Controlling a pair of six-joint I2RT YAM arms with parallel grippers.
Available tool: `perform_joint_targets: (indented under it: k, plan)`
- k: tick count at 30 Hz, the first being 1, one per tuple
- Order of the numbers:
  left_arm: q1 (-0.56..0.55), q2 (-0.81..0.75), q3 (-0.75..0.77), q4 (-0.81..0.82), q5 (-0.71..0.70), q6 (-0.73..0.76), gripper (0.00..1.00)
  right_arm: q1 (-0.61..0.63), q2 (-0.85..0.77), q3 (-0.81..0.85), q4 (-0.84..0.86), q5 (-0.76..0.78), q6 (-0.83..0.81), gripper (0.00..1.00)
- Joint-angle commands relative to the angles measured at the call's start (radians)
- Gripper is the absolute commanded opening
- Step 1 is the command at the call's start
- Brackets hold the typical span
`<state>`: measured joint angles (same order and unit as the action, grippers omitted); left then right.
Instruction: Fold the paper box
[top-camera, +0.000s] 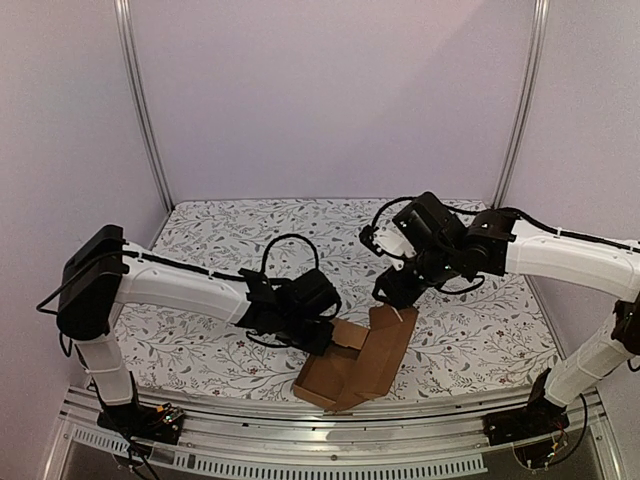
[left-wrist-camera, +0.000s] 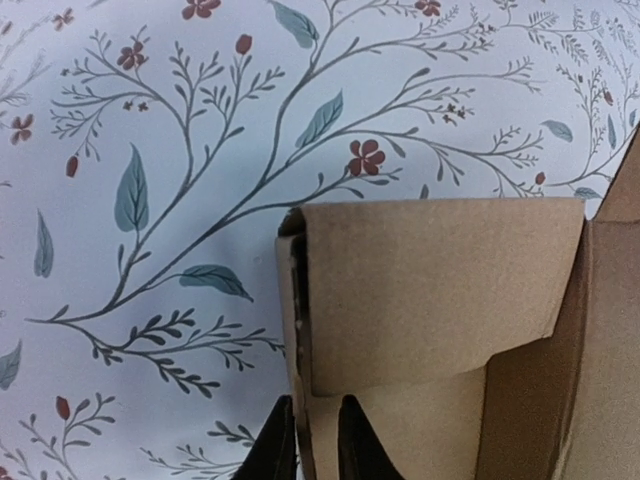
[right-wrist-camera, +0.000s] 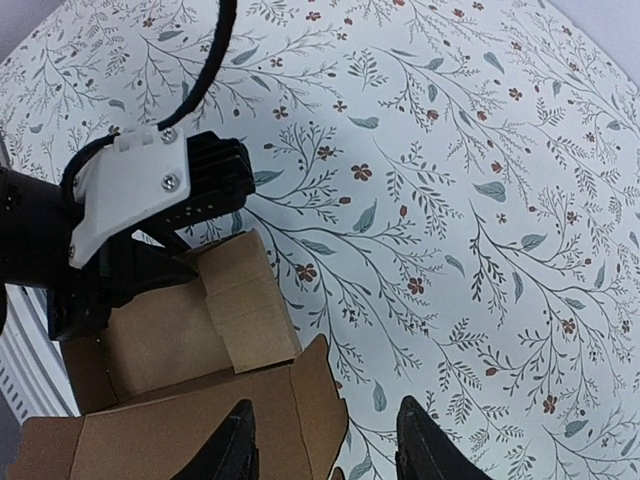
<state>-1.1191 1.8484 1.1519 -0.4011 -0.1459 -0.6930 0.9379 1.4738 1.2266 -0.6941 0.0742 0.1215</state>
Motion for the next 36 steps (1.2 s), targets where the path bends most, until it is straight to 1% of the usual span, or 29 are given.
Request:
perform_joint_targets:
  k: [1, 4, 11, 19, 28, 33, 36]
  plan:
    - [0.005, -0.001, -0.028, 0.037, 0.001, -0.01, 0.15, 0.009, 0.033, 0.092, -0.03, -0.026, -0.036, 0.47]
    - [0.005, -0.006, -0.038, 0.046, 0.002, -0.011, 0.14, 0.01, 0.064, 0.155, -0.066, -0.043, -0.055, 0.48]
    - [0.007, -0.031, -0.063, 0.067, 0.003, -0.008, 0.13, 0.007, 0.217, 0.254, -0.151, -0.062, -0.104, 0.53]
    - [0.005, -0.056, -0.09, 0.081, 0.008, 0.0, 0.1, 0.003, 0.407, 0.375, -0.242, -0.124, -0.174, 0.54]
    - [0.004, -0.072, -0.1, 0.097, 0.005, 0.014, 0.08, -0.002, 0.537, 0.482, -0.304, -0.169, -0.201, 0.53]
    - [0.002, -0.071, -0.1, 0.102, 0.007, 0.025, 0.06, -0.001, 0.601, 0.516, -0.333, -0.195, -0.212, 0.53]
    - [0.002, -0.072, -0.102, 0.105, 0.009, 0.027, 0.05, -0.002, 0.634, 0.527, -0.349, -0.208, -0.214, 0.51]
